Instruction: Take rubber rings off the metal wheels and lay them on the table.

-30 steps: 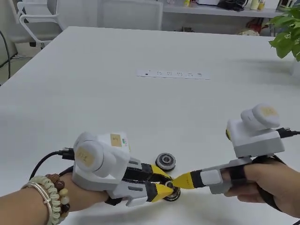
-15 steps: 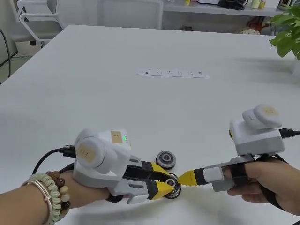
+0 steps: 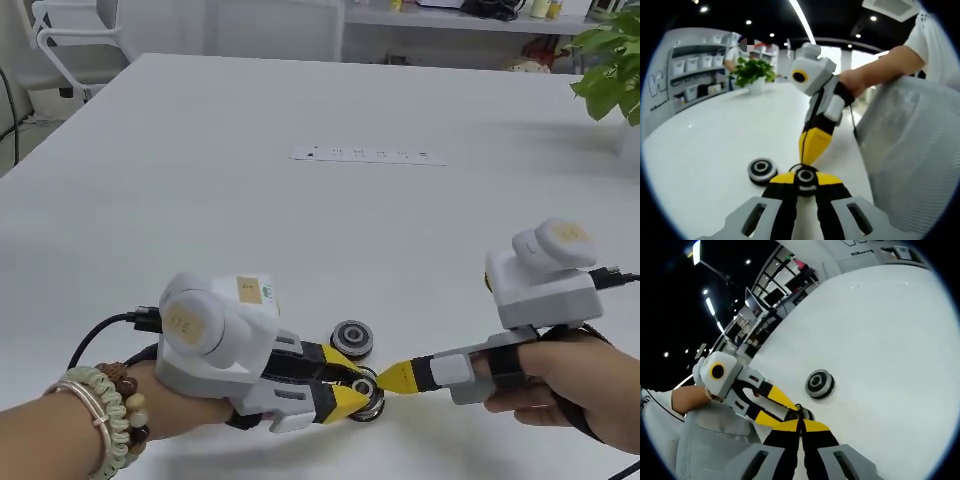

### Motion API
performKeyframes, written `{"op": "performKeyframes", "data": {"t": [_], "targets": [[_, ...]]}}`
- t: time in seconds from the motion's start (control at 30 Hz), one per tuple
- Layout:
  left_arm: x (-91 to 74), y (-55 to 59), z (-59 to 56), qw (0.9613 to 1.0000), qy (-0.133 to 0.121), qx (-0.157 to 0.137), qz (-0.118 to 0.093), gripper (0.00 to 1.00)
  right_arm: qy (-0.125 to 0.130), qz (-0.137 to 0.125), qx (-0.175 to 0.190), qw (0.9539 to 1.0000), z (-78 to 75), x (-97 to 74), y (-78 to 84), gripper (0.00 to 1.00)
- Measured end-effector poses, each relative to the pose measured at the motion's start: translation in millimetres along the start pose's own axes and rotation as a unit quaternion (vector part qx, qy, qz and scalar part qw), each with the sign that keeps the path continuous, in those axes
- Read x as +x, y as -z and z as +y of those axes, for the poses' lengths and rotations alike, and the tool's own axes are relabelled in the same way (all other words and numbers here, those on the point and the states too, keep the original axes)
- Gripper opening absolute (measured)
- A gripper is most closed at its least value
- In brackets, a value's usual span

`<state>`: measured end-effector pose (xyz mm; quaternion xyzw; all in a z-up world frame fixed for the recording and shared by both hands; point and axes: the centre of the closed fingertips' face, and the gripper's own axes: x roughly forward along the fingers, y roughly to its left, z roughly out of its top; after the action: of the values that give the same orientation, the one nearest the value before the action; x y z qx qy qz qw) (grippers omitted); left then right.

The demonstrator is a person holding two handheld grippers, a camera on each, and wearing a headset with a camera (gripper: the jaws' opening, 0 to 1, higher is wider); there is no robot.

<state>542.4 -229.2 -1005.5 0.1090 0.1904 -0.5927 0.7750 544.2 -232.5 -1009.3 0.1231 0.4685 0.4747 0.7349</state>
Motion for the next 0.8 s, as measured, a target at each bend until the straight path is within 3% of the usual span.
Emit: {"op": "performKeyframes", "data": {"t": [0.1, 0.33, 0.57, 0.67, 0.8], "targets": [[-0.2, -0.1, 0.0, 1.0000, 0.000, -0.003, -0.004, 0.14, 0.007, 0.005, -0.039, 0.9992, 2.4, 0.3, 1.0, 0.00], [-0.1, -0.4, -1.1, 0.9999, 0.003, -0.013, -0.009, 0.16, 0.013, 0.008, -0.057, 0.9983, 3.9, 0.4, 1.9, 0.00], [1.8, -1.5, -1.7, 0.9995, 0.002, -0.009, 0.029, 0.17, 0.014, 0.009, -0.060, 0.9981, 4.1, 0.2, 1.9, 0.00], [1.6, -0.8, -2.8, 0.9988, 0.003, 0.002, 0.050, 0.17, 0.015, 0.009, -0.061, 0.9980, 3.9, 0.3, 1.9, 0.00], [-1.4, -1.0, -3.3, 0.9978, 0.005, 0.024, 0.061, 0.17, 0.016, 0.010, -0.060, 0.9980, 3.7, 0.3, 1.7, 0.00]]}}
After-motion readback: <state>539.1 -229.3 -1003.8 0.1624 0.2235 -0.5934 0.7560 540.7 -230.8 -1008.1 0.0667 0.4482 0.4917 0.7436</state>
